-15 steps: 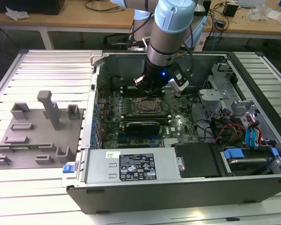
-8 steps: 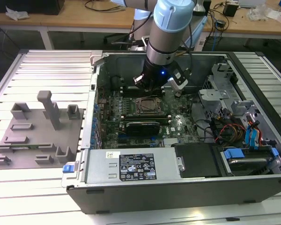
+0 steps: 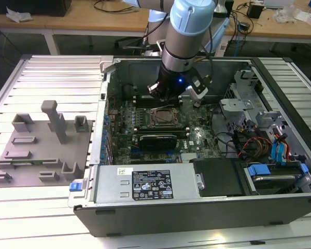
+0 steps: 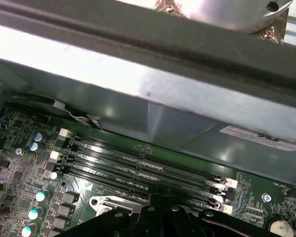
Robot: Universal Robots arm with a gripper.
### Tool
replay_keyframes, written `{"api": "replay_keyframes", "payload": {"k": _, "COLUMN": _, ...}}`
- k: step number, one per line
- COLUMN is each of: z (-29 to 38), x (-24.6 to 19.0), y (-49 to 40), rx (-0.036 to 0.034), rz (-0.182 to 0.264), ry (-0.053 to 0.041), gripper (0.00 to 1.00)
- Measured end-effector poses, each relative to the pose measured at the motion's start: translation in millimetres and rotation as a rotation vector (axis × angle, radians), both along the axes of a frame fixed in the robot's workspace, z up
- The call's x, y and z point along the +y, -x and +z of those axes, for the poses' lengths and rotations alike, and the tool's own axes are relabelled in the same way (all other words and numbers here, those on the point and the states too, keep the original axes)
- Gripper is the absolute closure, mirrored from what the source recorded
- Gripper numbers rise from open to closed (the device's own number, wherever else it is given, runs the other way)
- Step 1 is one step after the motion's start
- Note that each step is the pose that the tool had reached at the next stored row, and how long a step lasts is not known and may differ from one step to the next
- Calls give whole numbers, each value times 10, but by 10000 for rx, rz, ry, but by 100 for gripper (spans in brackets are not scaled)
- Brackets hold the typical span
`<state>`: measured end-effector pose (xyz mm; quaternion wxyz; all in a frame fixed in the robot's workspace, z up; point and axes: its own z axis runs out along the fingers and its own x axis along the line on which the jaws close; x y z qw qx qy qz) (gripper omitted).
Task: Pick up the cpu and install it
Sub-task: 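Install the first cpu locking lever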
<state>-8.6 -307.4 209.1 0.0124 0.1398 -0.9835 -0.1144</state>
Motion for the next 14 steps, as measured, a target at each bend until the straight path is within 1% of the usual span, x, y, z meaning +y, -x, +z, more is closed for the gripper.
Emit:
{"api": "replay_keyframes", "payload": {"k": 5, "z": 92, "x": -1, "y": 0, "rx": -1, "rz": 0, "ry": 3, "gripper": 89}}
{"api": "replay_keyframes", "payload": {"k": 8, "z": 133, "x": 0, "y": 0, "rx": -2, "rz": 1, "ry": 1, "gripper": 89}}
{"api": "replay_keyframes", "payload": {"k": 10, "z": 137, "x": 0, "y": 0, "rx": -6, "rz": 2, "ry": -1, "gripper": 89}}
{"api": "replay_keyframes", "payload": {"k": 11, "z": 132, "x": -7, "y": 3, "rx": -17, "rz": 1, "ry": 0, "gripper": 89}}
{"api": "replay_keyframes", "payload": {"k": 14, "z": 93, "x": -14, "y": 9, "rx": -56, "rz": 2, "ry": 2, "gripper": 89}}
